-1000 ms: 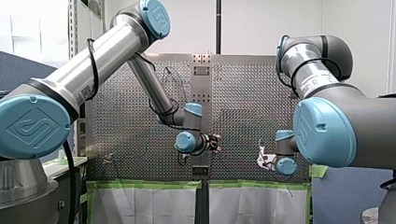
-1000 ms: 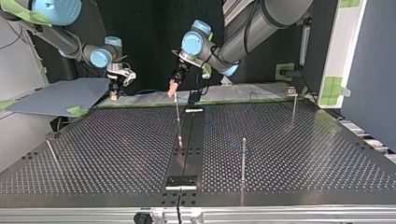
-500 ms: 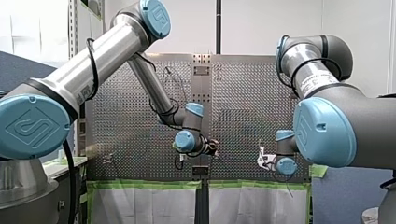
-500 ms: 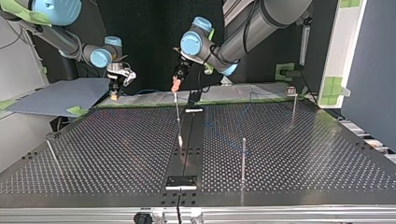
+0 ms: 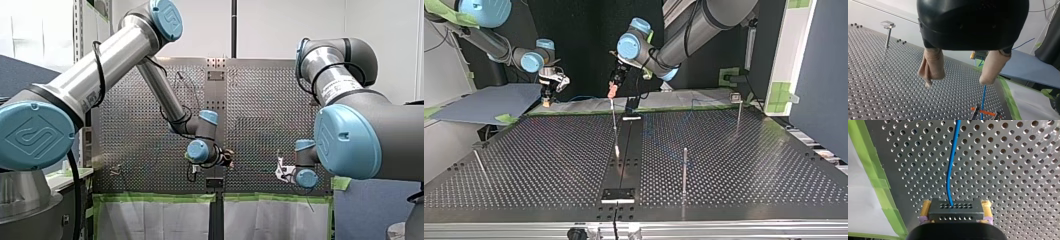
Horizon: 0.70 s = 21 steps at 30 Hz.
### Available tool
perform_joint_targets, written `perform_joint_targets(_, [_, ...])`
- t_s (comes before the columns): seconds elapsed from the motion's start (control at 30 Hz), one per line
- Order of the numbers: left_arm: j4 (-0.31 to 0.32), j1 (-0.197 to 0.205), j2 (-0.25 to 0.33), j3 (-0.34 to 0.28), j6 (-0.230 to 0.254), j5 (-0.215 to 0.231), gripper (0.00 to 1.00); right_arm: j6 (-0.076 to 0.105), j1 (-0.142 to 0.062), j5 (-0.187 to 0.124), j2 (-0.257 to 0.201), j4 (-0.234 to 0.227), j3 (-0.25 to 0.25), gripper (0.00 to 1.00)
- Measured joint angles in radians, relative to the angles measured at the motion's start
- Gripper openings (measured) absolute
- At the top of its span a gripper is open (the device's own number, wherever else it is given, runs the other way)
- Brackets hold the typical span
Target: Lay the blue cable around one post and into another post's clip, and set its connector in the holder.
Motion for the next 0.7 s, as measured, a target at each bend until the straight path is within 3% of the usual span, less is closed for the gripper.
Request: perform_joint_targets(0.7, [-0.103,-0.001,0.0,0.0,-0.034,-0.043,1.0,0.001,-0.001,0.0,0.001,-0.001,0.0,0.02])
